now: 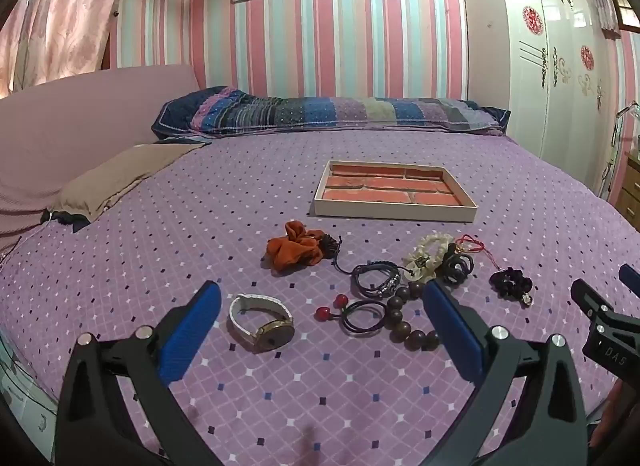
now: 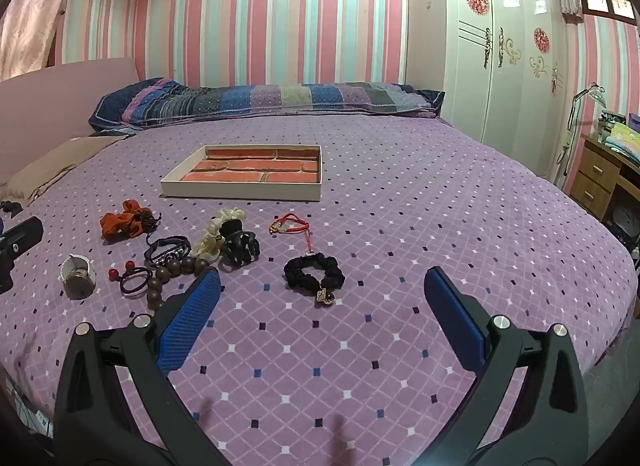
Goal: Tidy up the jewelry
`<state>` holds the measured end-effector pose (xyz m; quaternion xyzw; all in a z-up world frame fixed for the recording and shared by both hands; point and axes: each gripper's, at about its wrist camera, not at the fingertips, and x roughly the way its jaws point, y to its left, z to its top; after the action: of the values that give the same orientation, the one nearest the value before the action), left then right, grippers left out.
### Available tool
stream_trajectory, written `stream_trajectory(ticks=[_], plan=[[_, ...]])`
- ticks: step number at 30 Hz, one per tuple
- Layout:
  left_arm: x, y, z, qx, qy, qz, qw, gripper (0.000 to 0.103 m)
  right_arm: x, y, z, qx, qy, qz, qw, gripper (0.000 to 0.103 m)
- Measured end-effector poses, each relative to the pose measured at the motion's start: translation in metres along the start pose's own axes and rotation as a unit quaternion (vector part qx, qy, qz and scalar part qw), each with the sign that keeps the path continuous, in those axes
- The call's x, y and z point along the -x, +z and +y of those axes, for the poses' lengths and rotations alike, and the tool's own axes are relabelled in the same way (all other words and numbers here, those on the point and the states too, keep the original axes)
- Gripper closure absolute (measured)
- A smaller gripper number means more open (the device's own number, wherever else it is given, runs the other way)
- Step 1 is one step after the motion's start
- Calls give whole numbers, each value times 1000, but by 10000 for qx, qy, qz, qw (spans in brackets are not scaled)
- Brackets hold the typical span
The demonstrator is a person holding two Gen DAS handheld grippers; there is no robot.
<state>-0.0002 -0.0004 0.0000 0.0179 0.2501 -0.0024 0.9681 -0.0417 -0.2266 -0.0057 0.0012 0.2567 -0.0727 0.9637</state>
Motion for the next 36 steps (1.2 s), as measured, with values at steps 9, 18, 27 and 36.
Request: stream_trajectory(ticks=[9, 18, 27, 36], plan=[[-1, 2, -3, -19, 20, -2, 10000, 4, 0, 0, -1, -1, -2, -3, 10000, 4], [-1, 1, -3, -48, 31, -4, 10000, 4, 1, 1, -1, 1, 2, -13, 10000, 4], [2, -1, -4, -60, 25, -9, 10000, 4, 2, 1, -1, -3, 8, -25, 10000, 4], [2, -1, -4, -65, 16, -11, 10000, 4, 1, 1, -1, 3, 2, -26, 10000, 4]])
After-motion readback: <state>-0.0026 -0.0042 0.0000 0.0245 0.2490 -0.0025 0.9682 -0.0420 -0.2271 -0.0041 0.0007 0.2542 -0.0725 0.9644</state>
